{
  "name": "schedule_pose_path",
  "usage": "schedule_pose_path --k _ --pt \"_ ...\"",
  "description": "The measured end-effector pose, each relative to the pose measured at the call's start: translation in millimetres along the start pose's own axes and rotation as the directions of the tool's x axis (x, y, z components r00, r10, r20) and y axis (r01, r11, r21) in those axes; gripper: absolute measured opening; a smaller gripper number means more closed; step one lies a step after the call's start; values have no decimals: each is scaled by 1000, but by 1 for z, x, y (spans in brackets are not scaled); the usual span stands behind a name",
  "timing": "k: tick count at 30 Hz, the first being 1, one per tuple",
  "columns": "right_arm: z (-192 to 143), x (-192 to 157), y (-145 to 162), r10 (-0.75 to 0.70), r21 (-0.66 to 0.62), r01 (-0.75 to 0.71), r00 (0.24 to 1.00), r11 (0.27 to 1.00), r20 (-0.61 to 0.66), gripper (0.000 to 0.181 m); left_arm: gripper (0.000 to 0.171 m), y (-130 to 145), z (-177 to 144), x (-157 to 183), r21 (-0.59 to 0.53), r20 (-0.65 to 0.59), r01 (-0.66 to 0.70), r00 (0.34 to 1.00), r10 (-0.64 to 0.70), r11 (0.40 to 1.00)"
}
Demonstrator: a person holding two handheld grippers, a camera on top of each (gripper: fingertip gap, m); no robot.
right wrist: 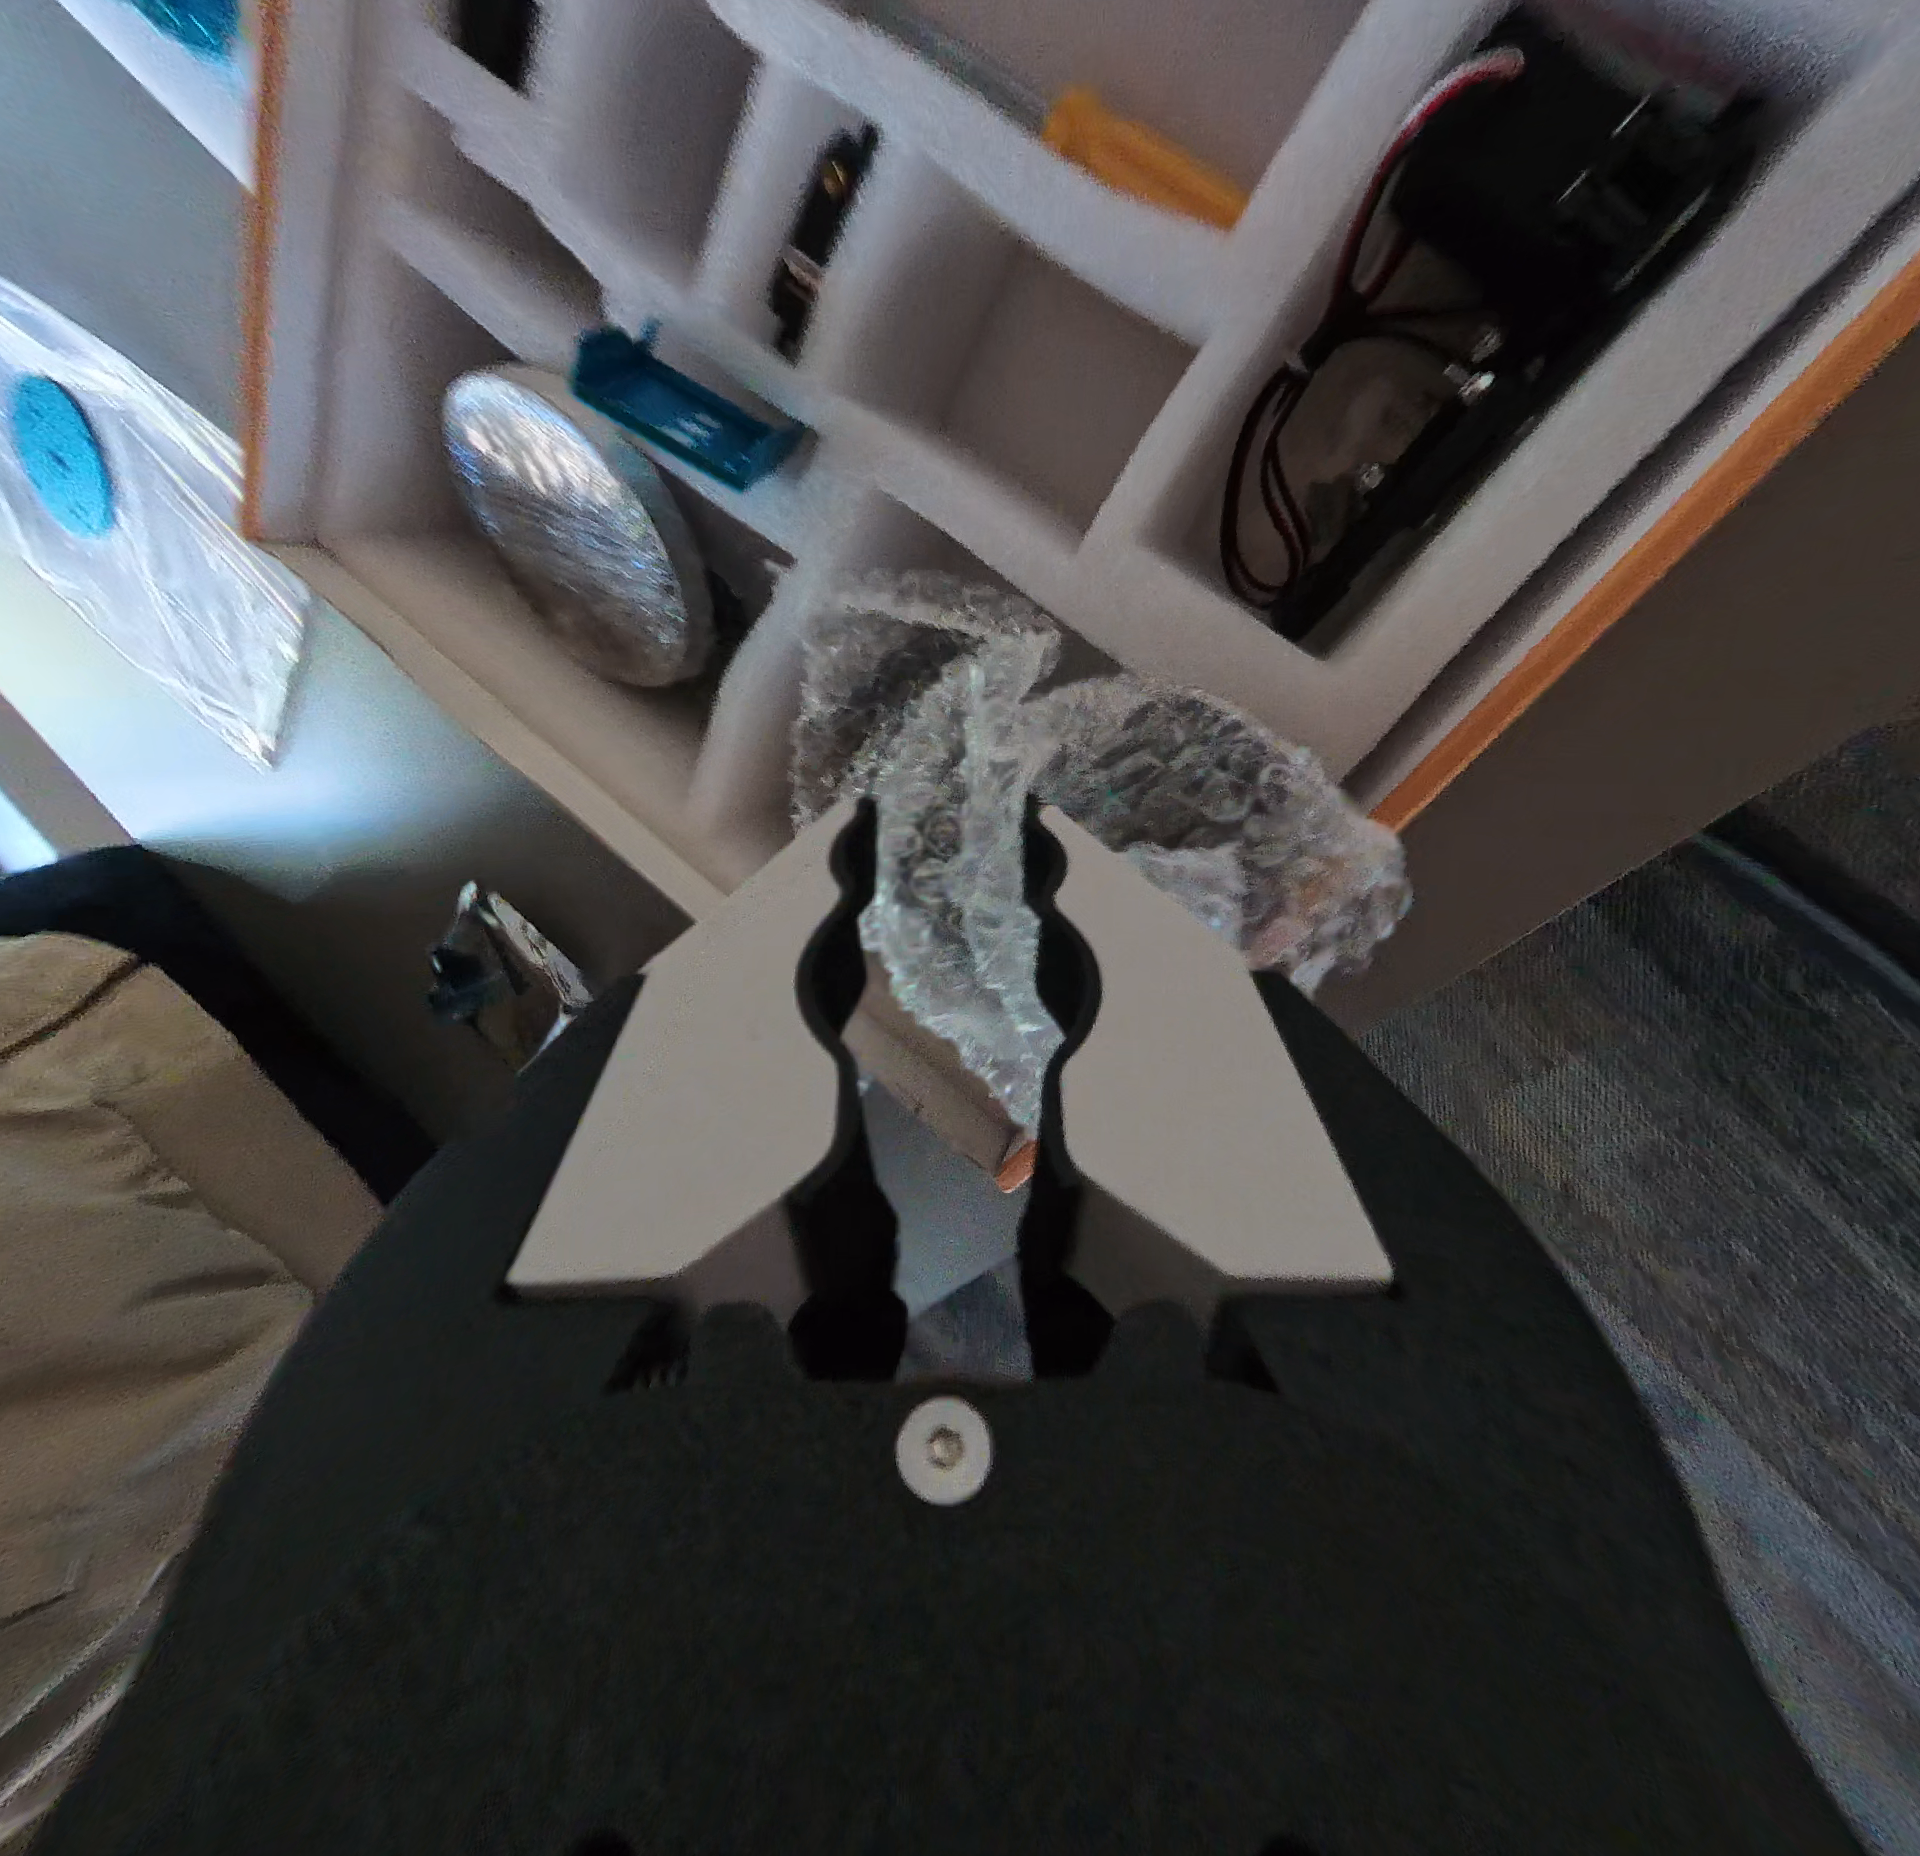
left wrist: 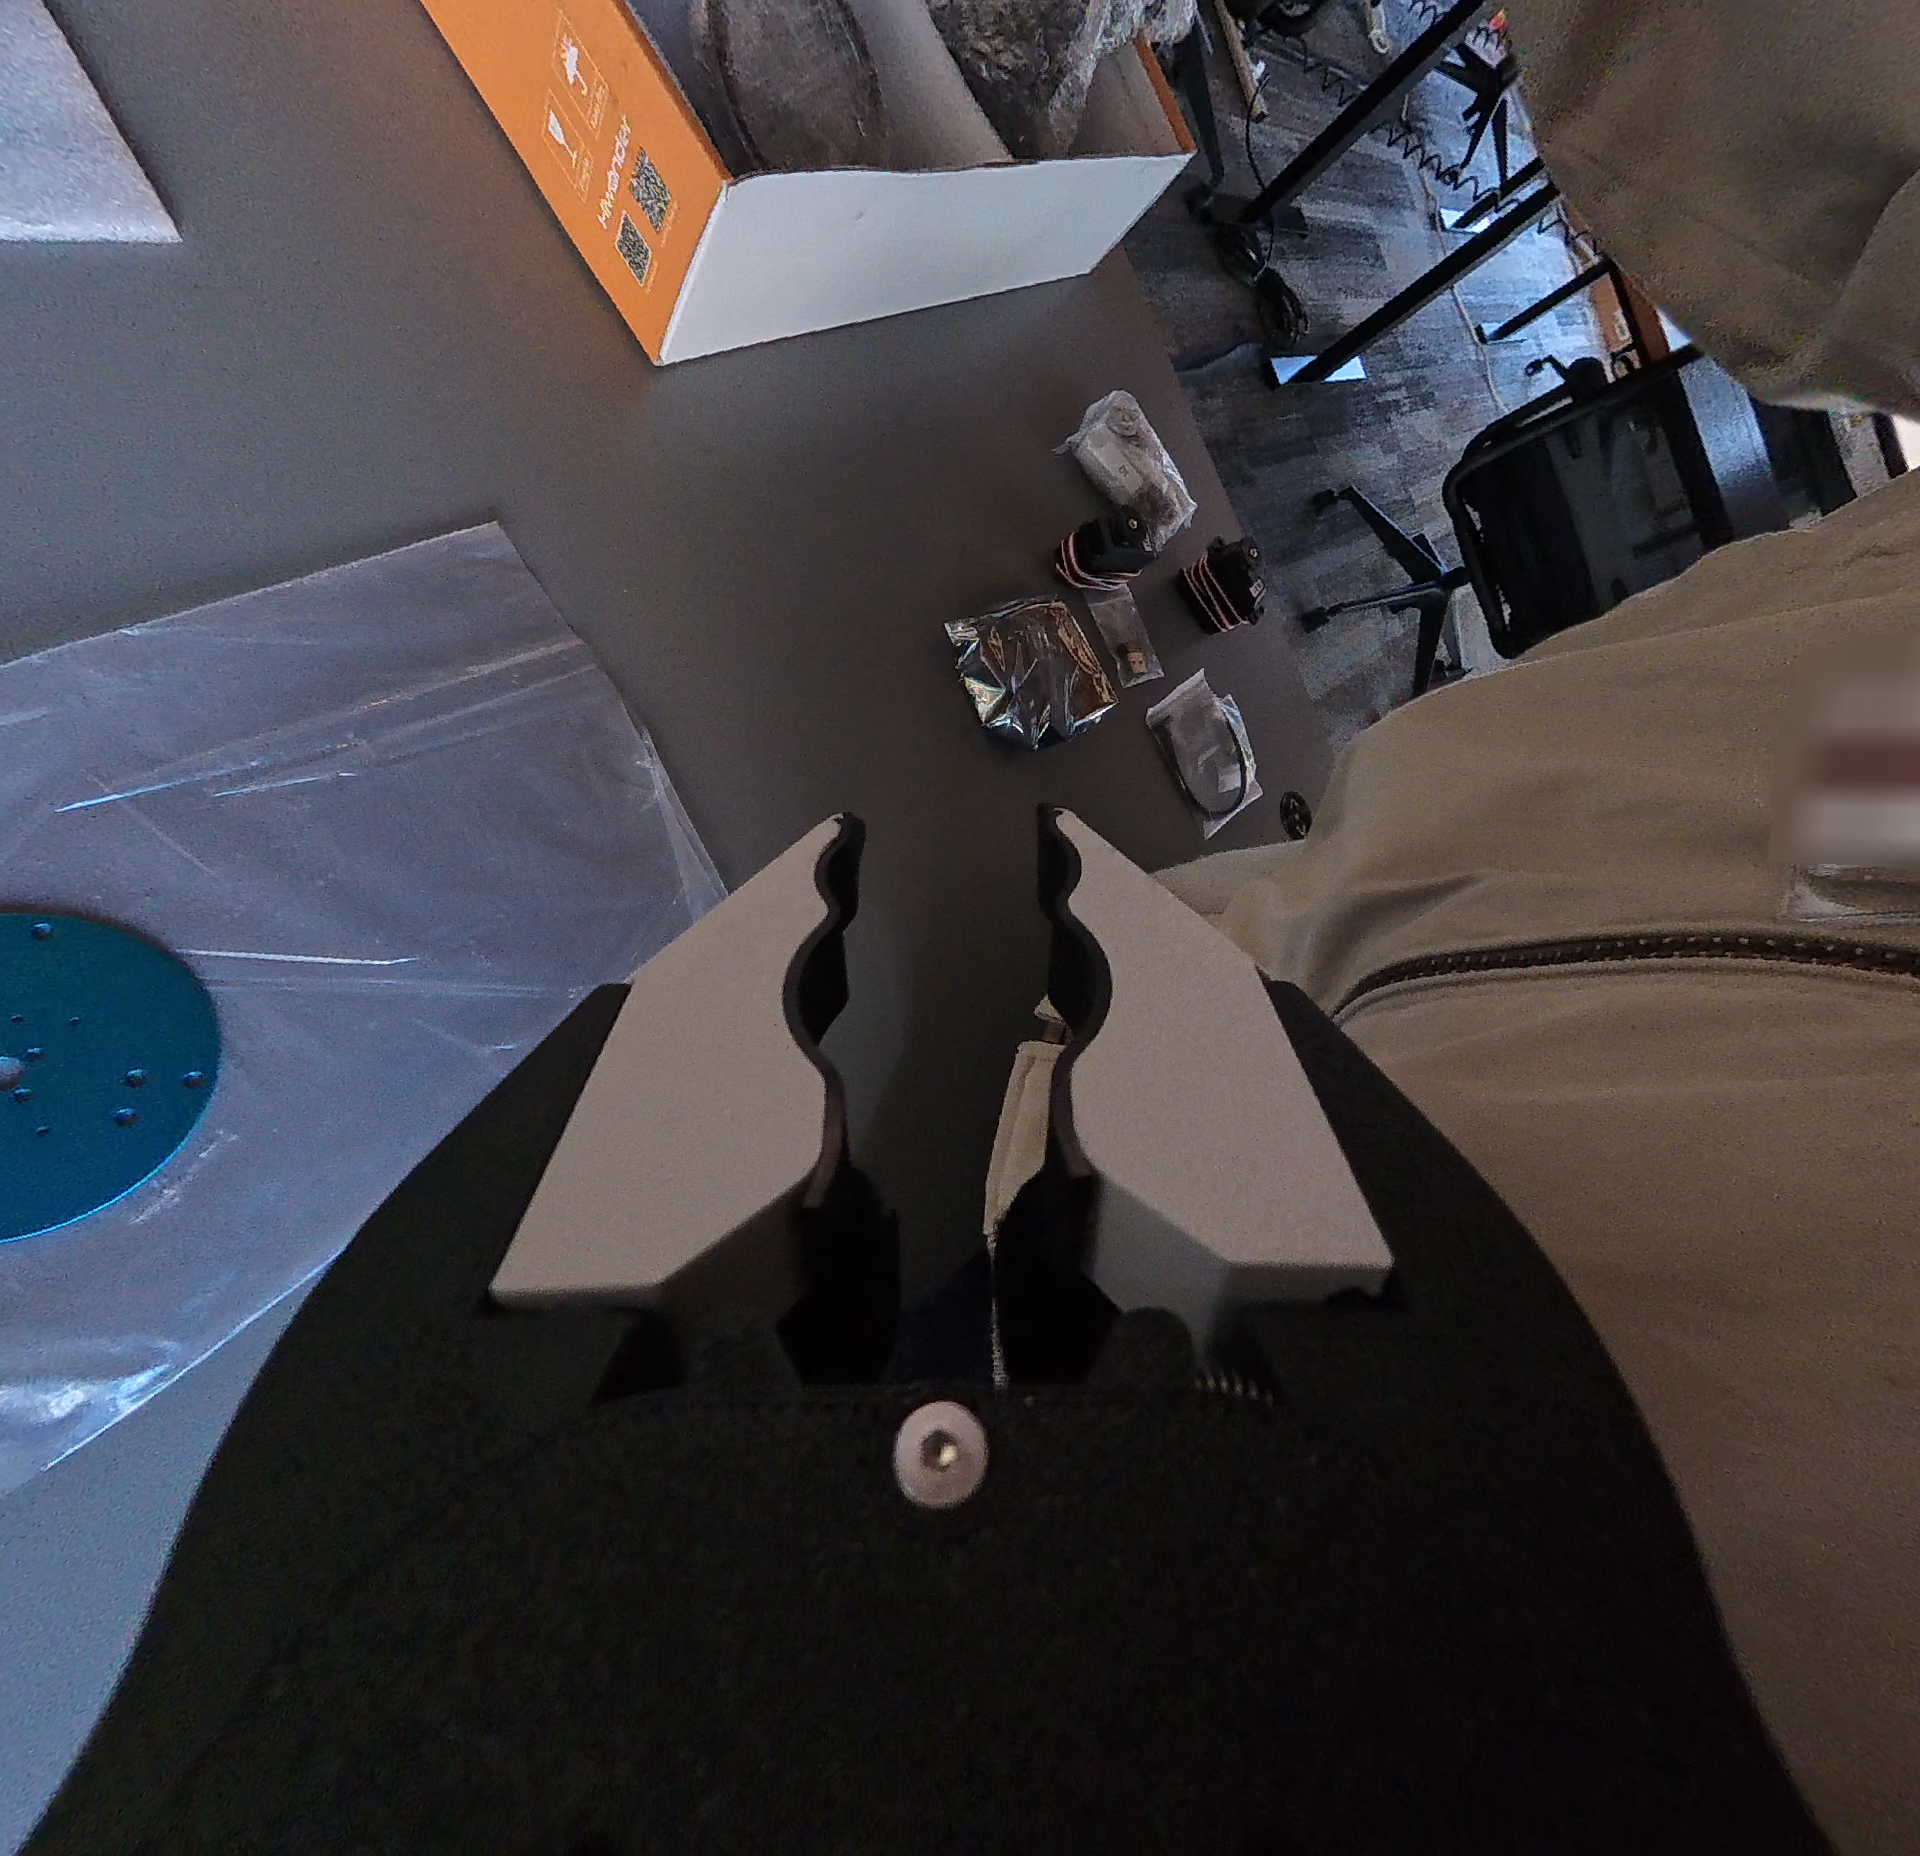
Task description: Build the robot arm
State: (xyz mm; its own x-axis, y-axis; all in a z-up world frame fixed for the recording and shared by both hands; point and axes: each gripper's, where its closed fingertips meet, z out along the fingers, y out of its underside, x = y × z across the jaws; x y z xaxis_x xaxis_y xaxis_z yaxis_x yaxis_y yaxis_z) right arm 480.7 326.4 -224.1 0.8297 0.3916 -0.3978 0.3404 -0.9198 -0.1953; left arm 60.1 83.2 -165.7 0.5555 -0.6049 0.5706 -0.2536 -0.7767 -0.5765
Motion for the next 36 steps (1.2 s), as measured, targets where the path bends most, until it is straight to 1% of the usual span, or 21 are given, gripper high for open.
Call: schedule_pose_path --k 1,3,5,7,8,9,11,13,14,15,17,19,22,25,27,30,33,34,35,36 --pt "-12 -2 0 4 57 -4 1000 998 -12 34 33 -1 1 0 -3 0 -2 1000 2 1000" --pt "-40 -10 5 26 185 -20 999 982 -33 36 33 -4 2 -1 -2 2 -7 1000 7 1000" --pt "-67 -27 20 20 323 0 998 946 -60 38 33 -7 3 -2 2 6 -13 1000 13 1000" --pt "-77 -48 51 -18 411 60 994 910 -105 40 33 -10 5 -4 9 15 -23 1000 22 1000" --pt "-73 -61 71 -23 436 66 994 897 -104 42 33 -11 7 -5 13 21 -30 999 30 999" --pt "-61 -79 92 -21 451 50 997 891 -68 46 33 -12 9 -5 13 27 -40 999 40 999" --pt "-26 -122 133 -33 462 24 999 887 11 47 34 -10 16 -6 3 34 -68 997 68 998" --pt "14 -166 169 -80 459 53 996 887 39 46 36 -6 26 -4 -27 37 -109 993 110 994" --pt "33 -183 185 -86 447 63 996 892 33 46 41 -3 34 -2 -54 35 -141 989 143 989" --pt "48 -193 199 -58 436 47 998 899 13 46 47 1 43 0 -88 33 -178 983 182 980" --pt "71 -211 220 -8 442 -2 1000 897 20 46 59 12 65 6 -173 18 -259 964 266 950" --pt "89 -213 248 35 418 -14 998 908 -42 44 61 20 85 13 -249 5 -350 932 363 903" --pt "109 -208 290 75 375 -10 984 927 -160 44 61 25 107 35 -288 -45 -467 879 476 836" --pt "114 -199 314 134 401 -14 953 916 -273 47 61 30 117 57 -299 -101 -522 850 517 799" --pt "117 -192 325 183 417 -36 930 908 -319 49 61 35 120 66 -308 -126 -535 842 524 786" --pt "130 -185 339 253 409 -118 922 905 -292 47 61 44 119 74 -323 -156 -544 838 524 774" --pt "134 -184 340 321 446 -194 919 874 -229 42 61 49 115 75 -342 -160 -558 827 539 756" --pt "134 -184 340 331 452 -207 919 868 -214 40 61 49 113 75 -342 -159 -559 826 540 755" --pt "135 -185 340 330 450 -207 920 869 -214 33 61 50 111 76 -342 -158 -556 829 537 758" --pt "137 -184 341 332 446 -205 916 871 -227 31 60 50 110 76 -342 -156 -549 833 530 763"
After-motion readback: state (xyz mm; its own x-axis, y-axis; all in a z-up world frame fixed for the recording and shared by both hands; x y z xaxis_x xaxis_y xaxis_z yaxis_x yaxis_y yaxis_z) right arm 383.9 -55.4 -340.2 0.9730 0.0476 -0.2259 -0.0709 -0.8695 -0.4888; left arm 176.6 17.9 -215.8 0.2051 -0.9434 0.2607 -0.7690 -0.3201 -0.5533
